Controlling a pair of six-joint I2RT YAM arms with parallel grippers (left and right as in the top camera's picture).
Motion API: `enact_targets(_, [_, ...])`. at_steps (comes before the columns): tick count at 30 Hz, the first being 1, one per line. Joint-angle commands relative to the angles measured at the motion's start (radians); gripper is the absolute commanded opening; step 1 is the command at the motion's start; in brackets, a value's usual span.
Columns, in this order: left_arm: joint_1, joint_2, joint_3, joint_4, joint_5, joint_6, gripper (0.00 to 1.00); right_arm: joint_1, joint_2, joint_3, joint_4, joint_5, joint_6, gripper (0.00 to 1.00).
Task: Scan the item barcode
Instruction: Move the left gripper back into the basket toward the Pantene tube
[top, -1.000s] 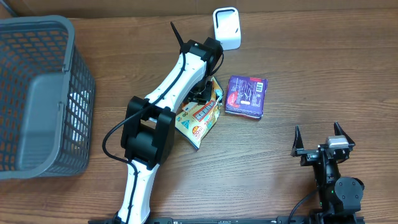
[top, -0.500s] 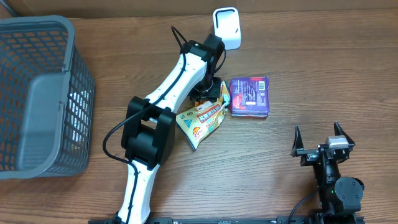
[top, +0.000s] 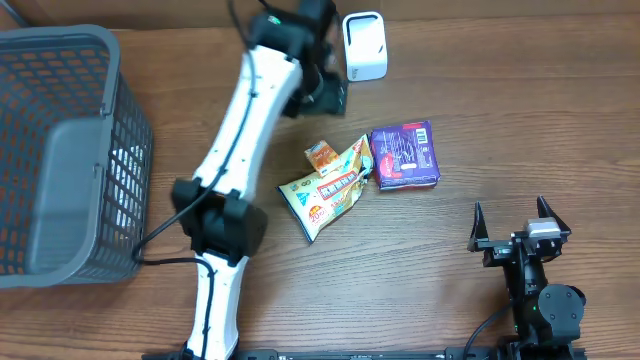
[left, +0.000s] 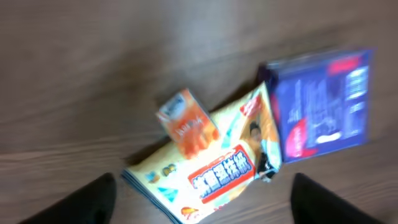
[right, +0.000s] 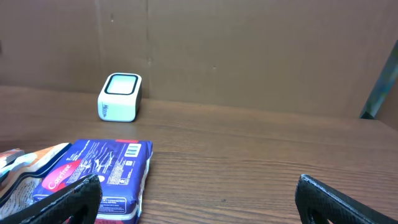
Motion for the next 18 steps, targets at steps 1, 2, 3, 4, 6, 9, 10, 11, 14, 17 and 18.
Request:
enact_targets(1, [0.053, -0.01, 0.215, -0.067, 0.019, 0.015, 0.85, -0.002, -0.01, -0.011, 0.006, 0.0, -0.003, 1.0])
enact_targets(2, [0.07, -0.02, 0.266, -0.066, 0.045, 0.043, 0.85, -0.002, -0.01, -0.011, 0.006, 0.0, -0.003, 1.0])
enact_targets(3, [0.082, -0.033, 0.29, -0.066, 0.058, 0.056, 0.85, -0.002, -0.01, -0.011, 0.006, 0.0, -0.003, 1.0])
enact_targets(4, [0.098, -0.051, 0.316, -0.066, 0.06, 0.055, 0.84, -0.002, -0.01, -0.011, 0.006, 0.0, -0.003, 1.0])
enact_targets(6, [0.143, -0.098, 0.354, -0.066, 0.049, 0.056, 0.84, -0.002, -0.01, -0.011, 0.006, 0.0, -0.003, 1.0])
enact_targets(9, [0.254, -0.195, 0.358, -0.066, 0.021, 0.058, 0.91, -0.002, -0.01, -0.011, 0.006, 0.0, -0.003, 1.0])
enact_targets(10, [0.294, -0.223, 0.358, -0.066, 0.021, 0.06, 0.96, -0.002, -0.01, -0.011, 0.006, 0.0, -0.003, 1.0])
enact_targets(11, [0.337, -0.25, 0.358, -0.066, 0.023, 0.063, 0.99, -0.002, -0.01, -0.011, 0.006, 0.0, -0.003, 1.0])
enact_targets(14, [0.486, -0.331, 0.354, -0.066, 0.027, 0.067, 1.0, -0.002, -0.01, -0.011, 0.006, 0.0, -0.003, 1.0])
enact_targets(17, [0.624, -0.386, 0.345, -0.066, 0.051, 0.101, 1.0, -0.002, -0.01, -0.011, 0.006, 0.0, -0.003, 1.0])
enact_targets(18, [0.659, -0.396, 0.34, -0.066, 0.064, 0.102, 1.0, -0.002, -0.01, -0.011, 0.006, 0.0, -0.003, 1.0])
